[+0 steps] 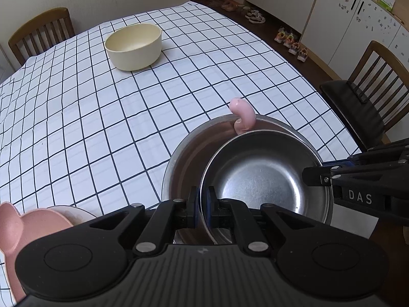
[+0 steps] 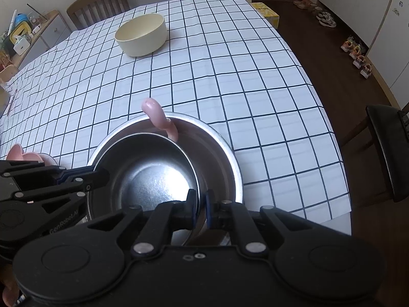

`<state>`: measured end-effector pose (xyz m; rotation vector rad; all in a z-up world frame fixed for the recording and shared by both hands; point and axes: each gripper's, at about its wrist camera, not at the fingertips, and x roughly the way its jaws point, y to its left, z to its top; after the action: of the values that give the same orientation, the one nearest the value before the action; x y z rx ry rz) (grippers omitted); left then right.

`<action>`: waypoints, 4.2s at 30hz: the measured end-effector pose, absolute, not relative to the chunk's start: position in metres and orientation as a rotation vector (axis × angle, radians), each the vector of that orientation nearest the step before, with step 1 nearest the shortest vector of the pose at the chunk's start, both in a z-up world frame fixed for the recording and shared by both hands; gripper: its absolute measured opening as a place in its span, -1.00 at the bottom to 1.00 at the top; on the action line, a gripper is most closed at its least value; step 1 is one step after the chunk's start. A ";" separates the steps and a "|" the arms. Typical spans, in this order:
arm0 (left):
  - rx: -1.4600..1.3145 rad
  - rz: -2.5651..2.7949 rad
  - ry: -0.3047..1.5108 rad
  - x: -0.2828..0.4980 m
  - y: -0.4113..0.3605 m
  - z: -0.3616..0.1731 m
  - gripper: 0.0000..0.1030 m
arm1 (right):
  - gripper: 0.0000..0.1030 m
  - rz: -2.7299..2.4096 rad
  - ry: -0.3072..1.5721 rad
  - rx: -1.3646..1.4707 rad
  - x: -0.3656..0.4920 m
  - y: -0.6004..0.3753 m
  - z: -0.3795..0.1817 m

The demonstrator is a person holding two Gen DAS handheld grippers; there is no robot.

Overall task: Organize plates and bowls
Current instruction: 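Lower the small pot into the steel bowl and open both grippers, then move both grippers to the cream bowl, then close both grippers on the rim of the cream bowl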

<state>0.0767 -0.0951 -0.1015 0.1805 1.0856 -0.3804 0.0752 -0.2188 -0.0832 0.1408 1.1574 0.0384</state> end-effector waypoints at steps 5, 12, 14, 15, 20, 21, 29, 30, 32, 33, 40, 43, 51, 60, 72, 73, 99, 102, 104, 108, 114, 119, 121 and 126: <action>0.164 -0.389 1.081 0.075 -0.092 -0.098 -0.90 | -0.67 0.054 1.151 0.154 0.074 -0.218 -0.079; 0.161 -0.397 1.037 0.069 -0.086 -0.083 -0.89 | -0.53 0.065 1.107 0.126 0.066 -0.214 -0.063; 0.154 -0.403 1.022 0.068 -0.084 -0.077 -0.89 | -0.49 0.076 1.089 0.111 0.064 -0.211 -0.056; 0.148 -0.405 1.015 0.068 -0.083 -0.074 -0.88 | -0.48 0.079 1.080 0.102 0.063 -0.210 -0.053; 0.117 -0.410 0.980 0.067 -0.076 -0.057 -0.79 | -0.36 0.109 1.039 0.077 0.061 -0.202 -0.035; 0.110 -0.409 0.972 0.067 -0.074 -0.053 -0.78 | -0.35 0.114 1.028 0.072 0.061 -0.200 -0.031; 0.109 -0.373 0.883 0.070 -0.063 -0.027 -0.75 | -0.16 0.137 0.957 0.039 0.064 -0.189 -0.006; 0.108 -0.367 0.873 0.071 -0.061 -0.024 -0.75 | -0.14 0.138 0.949 0.036 0.065 -0.188 -0.003; 0.099 -0.362 0.854 0.074 -0.058 -0.017 -0.74 | -0.10 0.145 0.935 0.030 0.068 -0.186 0.002; 0.096 -0.360 0.847 0.076 -0.057 -0.014 -0.73 | -0.07 0.146 0.926 0.025 0.069 -0.185 0.005; 0.062 -0.320 0.757 0.088 -0.047 0.009 0.17 | 0.14 0.162 0.866 -0.007 0.086 -0.179 0.025; 0.060 -0.307 0.745 0.098 -0.047 0.015 0.17 | 0.20 0.168 0.850 -0.014 0.095 -0.179 0.031; 0.018 -0.242 0.739 0.135 -0.040 0.022 0.36 | 0.61 0.176 0.806 -0.039 0.129 -0.182 0.041; -0.045 -0.154 0.797 0.193 -0.033 0.015 0.40 | 0.96 0.209 0.801 -0.069 0.186 -0.184 0.044; -0.037 -0.043 0.890 0.279 -0.038 -0.014 0.40 | 0.96 0.275 0.845 -0.134 0.273 -0.192 0.025; -0.036 -0.040 0.903 0.286 -0.039 -0.018 0.40 | 0.96 0.281 0.850 -0.138 0.279 -0.192 0.023; -0.082 0.106 1.099 0.369 -0.046 -0.115 0.37 | 0.53 0.309 1.090 -0.047 0.411 -0.182 -0.076; -0.077 0.114 1.104 0.371 -0.049 -0.119 0.27 | 0.44 0.310 1.100 -0.045 0.416 -0.180 -0.081; -0.070 0.117 1.109 0.372 -0.052 -0.121 0.13 | 0.37 0.318 1.107 -0.047 0.418 -0.177 -0.085; -0.061 0.132 1.116 0.375 -0.056 -0.124 -0.24 | 0.11 0.324 1.124 -0.053 0.419 -0.170 -0.093; -0.073 0.145 1.120 0.376 -0.060 -0.126 -0.64 | -0.37 0.340 1.142 -0.068 0.419 -0.159 -0.102; -0.083 0.153 1.128 0.378 -0.059 -0.126 -0.81 | -0.73 0.341 1.143 -0.078 0.417 -0.155 -0.105; -0.081 0.156 1.131 0.379 -0.058 -0.126 -0.85 | -0.84 0.342 1.146 -0.072 0.418 -0.156 -0.104; -0.080 0.145 1.135 0.377 -0.060 -0.124 -0.91 | -0.92 0.331 1.143 -0.072 0.415 -0.159 -0.103</action>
<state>0.3774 -0.0602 -0.1239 -0.0800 1.1353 0.1451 0.4145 -0.1587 -0.1031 -0.0719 1.1435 0.3314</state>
